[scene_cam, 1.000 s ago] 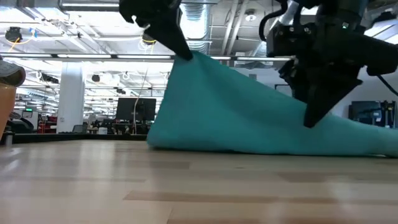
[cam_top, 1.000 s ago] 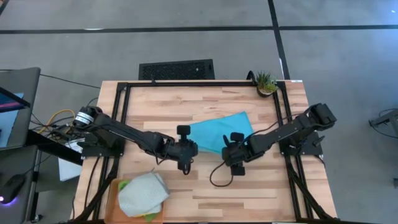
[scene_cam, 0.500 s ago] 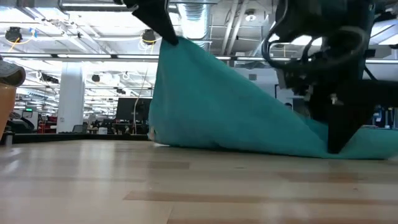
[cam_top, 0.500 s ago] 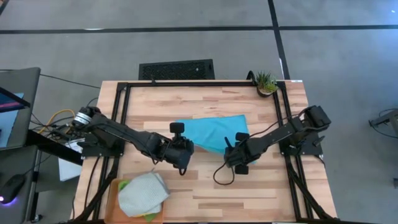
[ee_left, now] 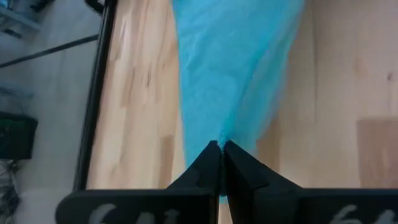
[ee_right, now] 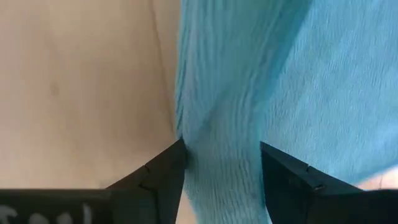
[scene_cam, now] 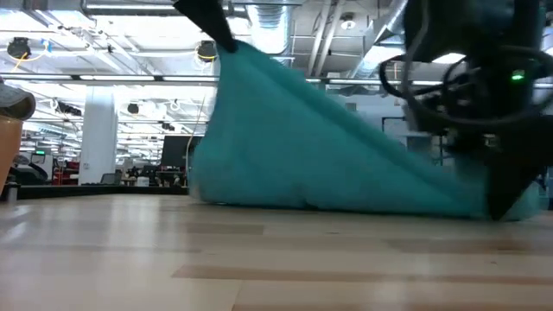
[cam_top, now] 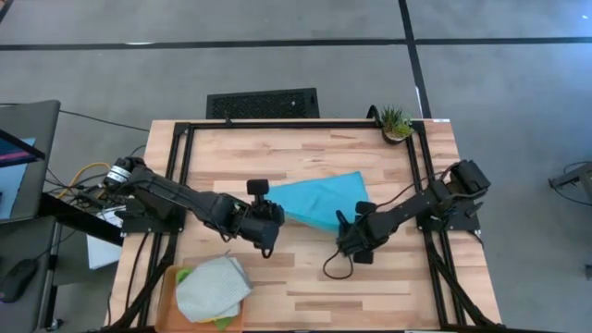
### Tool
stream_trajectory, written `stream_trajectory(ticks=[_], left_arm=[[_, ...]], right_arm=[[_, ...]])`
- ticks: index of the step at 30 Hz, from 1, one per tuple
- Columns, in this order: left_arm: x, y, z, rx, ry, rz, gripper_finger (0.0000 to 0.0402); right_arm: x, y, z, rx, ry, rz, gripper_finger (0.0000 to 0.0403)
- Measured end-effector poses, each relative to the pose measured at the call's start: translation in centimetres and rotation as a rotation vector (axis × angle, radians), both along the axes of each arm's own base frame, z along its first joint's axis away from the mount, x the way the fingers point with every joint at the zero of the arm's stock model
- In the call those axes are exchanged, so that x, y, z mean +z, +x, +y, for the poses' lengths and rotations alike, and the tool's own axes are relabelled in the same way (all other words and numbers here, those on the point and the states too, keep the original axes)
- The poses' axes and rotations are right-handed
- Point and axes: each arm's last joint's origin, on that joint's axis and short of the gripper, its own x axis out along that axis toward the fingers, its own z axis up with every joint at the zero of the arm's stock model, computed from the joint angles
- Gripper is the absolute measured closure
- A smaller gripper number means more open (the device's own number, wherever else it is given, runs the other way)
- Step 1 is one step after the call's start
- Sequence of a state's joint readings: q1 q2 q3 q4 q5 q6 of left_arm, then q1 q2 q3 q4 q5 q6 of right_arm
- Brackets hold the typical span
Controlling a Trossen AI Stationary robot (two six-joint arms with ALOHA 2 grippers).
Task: Fold microfiber towels
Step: Fold the blue towel
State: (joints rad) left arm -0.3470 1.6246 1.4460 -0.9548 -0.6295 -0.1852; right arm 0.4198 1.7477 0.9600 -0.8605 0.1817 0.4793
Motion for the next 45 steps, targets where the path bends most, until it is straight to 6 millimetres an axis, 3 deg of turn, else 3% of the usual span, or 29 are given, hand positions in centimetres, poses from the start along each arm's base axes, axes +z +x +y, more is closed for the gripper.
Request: stream_trajectory(ticks=[6,15,18,24,27,37,45], left_arm=[[0.1,-0.7,0.3,0.027,0.019,0.039,0.0401],[0.0,-0.9,0.4,0.043,0.011,0.047,0.0401],[0.0,-0.9,0.4,0.042,0.010,0.048,0.0401],[-0.2,-1.5,0.6,0.101,-0.006,0.083,0.0401],[-0.4,-2.2,0.8,0.162,-0.009,0.125,0.0401],[-1.7,-3.1,1.5,0.263,-0.088,0.215,0.0401],[-4.1,-3.5,3.6,0.365,-0.102,0.302,0.0401]], right_arm=[[1.5,-1.4,0.2,-0.023,0.001,0.022,0.0191],[1.9,-1.3,0.1,-0.018,-0.052,-0.027,0.0205],[2.0,-1.2,-0.1,-0.021,-0.071,-0.036,0.0245],[2.1,-1.5,-0.3,-0.003,-0.106,-0.005,0.0383],[2.3,-1.6,-0.7,-0.005,-0.150,-0.016,0.0385],[3.9,-0.3,-5.2,-0.043,-0.275,-0.085,0.0393],[4.6,1.6,-10.0,-0.035,-0.347,-0.101,0.0394]])
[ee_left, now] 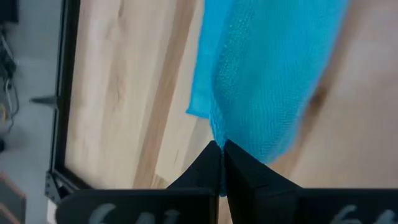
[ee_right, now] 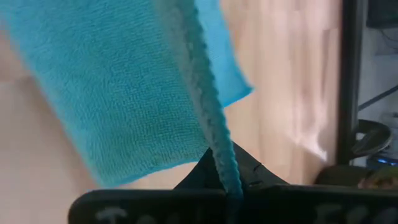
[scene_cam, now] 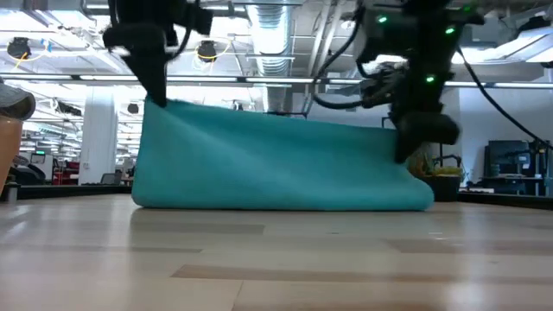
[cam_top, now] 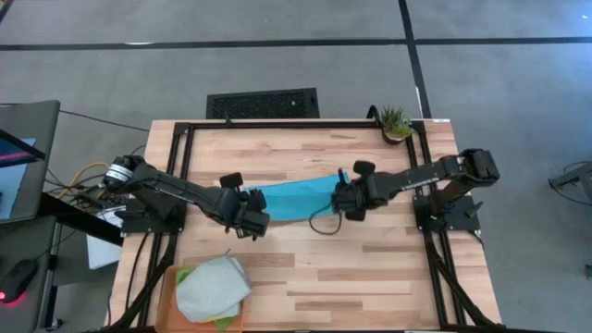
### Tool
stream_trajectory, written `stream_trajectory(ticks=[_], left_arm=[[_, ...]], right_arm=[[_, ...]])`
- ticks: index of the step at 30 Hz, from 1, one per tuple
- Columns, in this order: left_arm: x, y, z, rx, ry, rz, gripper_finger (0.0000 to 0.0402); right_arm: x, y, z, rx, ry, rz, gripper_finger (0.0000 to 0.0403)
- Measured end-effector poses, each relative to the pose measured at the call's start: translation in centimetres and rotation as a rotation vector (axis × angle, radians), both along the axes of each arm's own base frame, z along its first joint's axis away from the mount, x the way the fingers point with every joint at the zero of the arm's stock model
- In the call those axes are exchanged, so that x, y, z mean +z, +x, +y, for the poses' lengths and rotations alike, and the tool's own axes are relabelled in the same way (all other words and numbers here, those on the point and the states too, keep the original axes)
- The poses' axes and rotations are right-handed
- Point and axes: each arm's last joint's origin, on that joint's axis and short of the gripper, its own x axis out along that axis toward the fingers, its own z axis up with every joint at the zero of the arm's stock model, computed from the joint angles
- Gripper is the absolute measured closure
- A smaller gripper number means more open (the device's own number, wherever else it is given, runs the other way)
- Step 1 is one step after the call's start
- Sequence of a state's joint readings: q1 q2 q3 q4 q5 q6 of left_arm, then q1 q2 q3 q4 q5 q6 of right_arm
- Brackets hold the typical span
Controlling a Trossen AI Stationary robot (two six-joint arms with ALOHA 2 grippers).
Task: Fold microfiber towels
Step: Fold the blue towel
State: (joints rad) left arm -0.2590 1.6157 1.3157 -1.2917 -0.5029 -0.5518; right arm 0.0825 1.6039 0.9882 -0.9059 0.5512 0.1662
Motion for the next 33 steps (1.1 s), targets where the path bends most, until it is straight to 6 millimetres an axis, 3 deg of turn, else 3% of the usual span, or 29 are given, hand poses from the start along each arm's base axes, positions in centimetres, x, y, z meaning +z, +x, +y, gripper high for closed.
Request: stream_trajectory(ticks=[8,24,28,33], left_arm=[[-2.3,0.0,3.5,0.091,0.008,0.051,0.0401],[-4.7,0.0,8.2,0.193,0.003,0.035,0.0400],[-5.0,-0.2,8.9,0.220,0.001,0.044,0.0374],[-5.2,-0.4,9.5,0.253,-0.004,0.044,0.0312]], right_arm=[[0.3,1.1,-4.5,-0.004,-0.015,-0.041,0.0397],[0.3,0.8,-8.3,-0.082,-0.008,-0.058,0.0352],[0.3,0.7,-8.8,-0.099,-0.010,-0.061,0.0341],[0.3,0.7,-9.0,-0.104,-0.019,-0.064,0.0308]])
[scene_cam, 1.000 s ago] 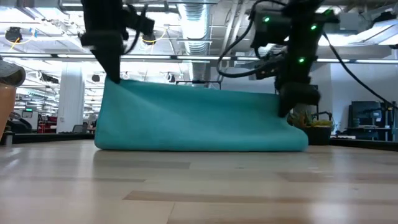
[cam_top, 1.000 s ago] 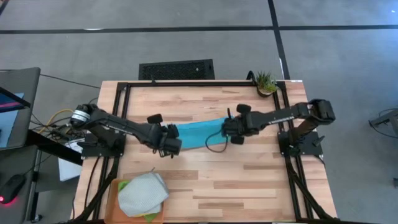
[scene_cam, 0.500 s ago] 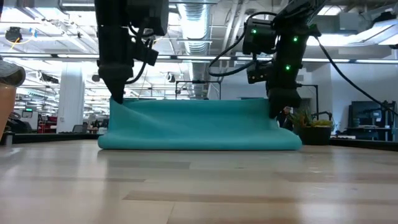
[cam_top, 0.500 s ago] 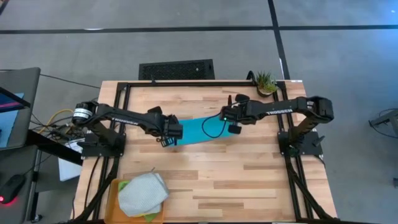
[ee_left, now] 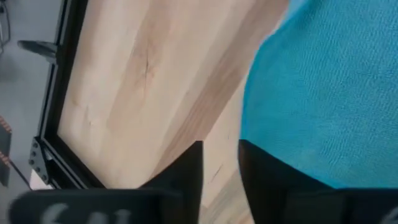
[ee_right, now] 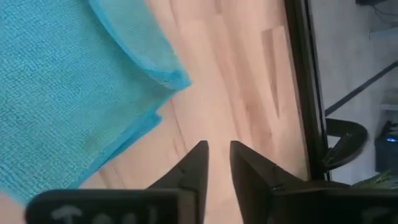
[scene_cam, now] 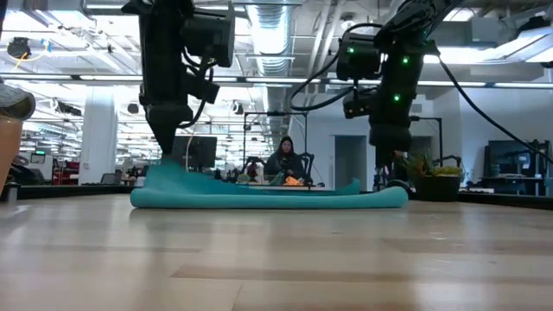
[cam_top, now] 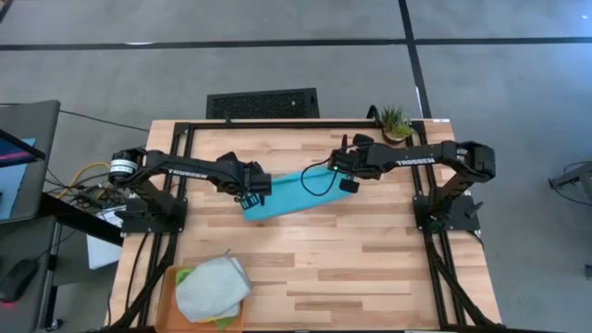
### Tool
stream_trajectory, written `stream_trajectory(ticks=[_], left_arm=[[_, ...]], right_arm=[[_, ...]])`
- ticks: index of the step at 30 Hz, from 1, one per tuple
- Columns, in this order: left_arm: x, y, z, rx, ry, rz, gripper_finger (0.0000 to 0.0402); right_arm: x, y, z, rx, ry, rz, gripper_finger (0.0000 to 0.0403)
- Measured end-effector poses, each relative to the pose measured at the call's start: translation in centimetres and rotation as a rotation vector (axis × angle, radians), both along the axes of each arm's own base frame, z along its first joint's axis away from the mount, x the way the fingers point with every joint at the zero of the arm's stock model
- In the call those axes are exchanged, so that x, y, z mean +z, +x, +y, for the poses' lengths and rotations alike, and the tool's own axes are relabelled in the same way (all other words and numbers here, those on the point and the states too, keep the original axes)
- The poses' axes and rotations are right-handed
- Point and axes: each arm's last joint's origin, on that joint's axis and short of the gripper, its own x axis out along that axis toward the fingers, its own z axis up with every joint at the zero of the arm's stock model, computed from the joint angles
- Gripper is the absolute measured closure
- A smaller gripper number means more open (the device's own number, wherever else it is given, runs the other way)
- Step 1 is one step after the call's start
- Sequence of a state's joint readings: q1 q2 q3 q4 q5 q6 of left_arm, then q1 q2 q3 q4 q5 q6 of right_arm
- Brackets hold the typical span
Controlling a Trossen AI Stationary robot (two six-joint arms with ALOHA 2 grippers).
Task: Fold microfiber towels
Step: Fold the blue towel
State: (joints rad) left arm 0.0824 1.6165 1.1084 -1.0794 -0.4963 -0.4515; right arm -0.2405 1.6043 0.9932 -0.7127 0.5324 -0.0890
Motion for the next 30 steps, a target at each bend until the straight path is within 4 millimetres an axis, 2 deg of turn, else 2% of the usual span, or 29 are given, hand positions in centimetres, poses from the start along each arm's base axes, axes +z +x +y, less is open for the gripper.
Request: stream_trajectory(ticks=[4,9,14,23,30], left_arm=[[0.0,0.0,0.3,-0.042,0.007,0.029,0.0275],[0.0,0.1,-0.1,-0.083,-0.044,0.032,0.0256],[-0.2,0.6,-3.2,-0.230,-0.153,0.018,0.0257],[-0.6,1.5,-9.4,-0.465,-0.169,-0.081,0.0260],[-3.1,2.3,-11.3,-0.521,-0.163,-0.020,0.0260]], right_arm=[[0.1,0.1,0.0,-0.008,-0.045,-0.001,0.0273],[0.4,0.2,0.0,-0.037,-0.038,-0.024,0.0241],[1.7,0.2,1.0,-0.048,-0.019,-0.036,0.0226],[4.0,-0.1,4.1,0.049,0.015,-0.145,0.0227],[6.1,-0.8,6.9,0.161,0.100,-0.253,0.0236]])
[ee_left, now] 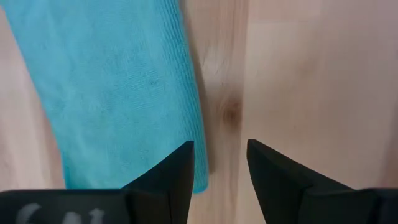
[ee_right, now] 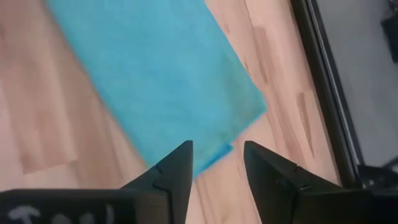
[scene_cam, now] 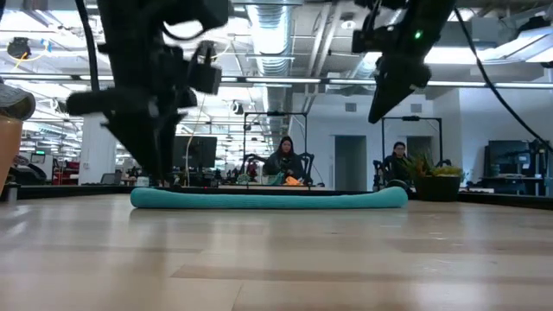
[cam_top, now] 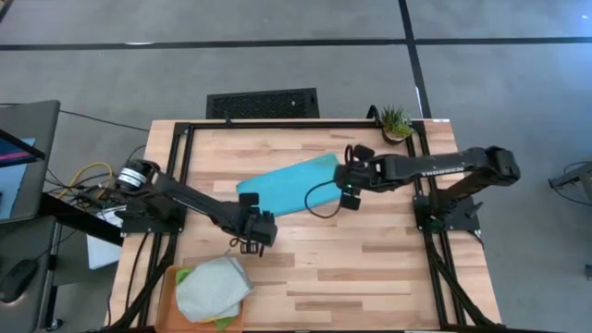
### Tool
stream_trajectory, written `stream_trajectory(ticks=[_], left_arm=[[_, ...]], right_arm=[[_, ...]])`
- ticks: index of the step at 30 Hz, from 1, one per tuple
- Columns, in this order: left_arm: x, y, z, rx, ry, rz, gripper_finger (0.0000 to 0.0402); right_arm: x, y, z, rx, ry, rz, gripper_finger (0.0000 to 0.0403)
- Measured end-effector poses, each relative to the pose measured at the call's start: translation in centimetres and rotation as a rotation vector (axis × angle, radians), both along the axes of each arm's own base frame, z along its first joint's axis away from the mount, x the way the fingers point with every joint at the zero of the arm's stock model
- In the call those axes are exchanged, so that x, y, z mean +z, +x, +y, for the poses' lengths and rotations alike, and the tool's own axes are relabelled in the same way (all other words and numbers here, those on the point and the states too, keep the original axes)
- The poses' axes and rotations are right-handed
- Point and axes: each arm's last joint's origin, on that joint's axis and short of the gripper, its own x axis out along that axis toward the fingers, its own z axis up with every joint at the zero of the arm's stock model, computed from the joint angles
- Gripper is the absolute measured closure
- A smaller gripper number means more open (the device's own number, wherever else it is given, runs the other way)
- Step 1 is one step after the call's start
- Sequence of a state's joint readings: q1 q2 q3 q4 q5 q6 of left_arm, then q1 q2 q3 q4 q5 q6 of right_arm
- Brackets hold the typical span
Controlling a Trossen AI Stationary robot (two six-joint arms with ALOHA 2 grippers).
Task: Fold microfiber towels
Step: Fold the blue towel
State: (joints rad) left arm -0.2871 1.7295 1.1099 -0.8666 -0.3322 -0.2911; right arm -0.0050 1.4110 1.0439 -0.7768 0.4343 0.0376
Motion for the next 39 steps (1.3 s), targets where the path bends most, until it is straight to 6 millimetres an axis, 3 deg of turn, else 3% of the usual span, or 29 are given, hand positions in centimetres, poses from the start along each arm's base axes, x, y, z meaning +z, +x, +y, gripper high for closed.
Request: stream_trajectory(ticks=[11,21,24,30,39], left_arm=[[-4.0,0.8,0.8,0.042,0.112,0.125,0.0260],[-4.3,1.1,2.4,0.117,0.090,0.155,0.0263],[-4.3,1.1,2.5,0.105,0.081,0.160,0.0289],[-4.7,0.9,3.0,0.114,0.167,0.167,0.0390],[-2.5,2.1,3.9,0.016,0.215,0.212,0.0400]], right_arm=[[1.5,-0.8,2.1,0.065,0.006,-0.069,0.0236],[1.4,-0.8,2.1,0.068,0.005,-0.065,0.0239],[1.4,-0.9,2.1,0.068,0.005,-0.060,0.0241],[1.3,-1.2,2.3,0.050,0.008,-0.042,0.0243],[3.1,-3.8,2.2,-0.038,0.049,-0.075,0.0247]])
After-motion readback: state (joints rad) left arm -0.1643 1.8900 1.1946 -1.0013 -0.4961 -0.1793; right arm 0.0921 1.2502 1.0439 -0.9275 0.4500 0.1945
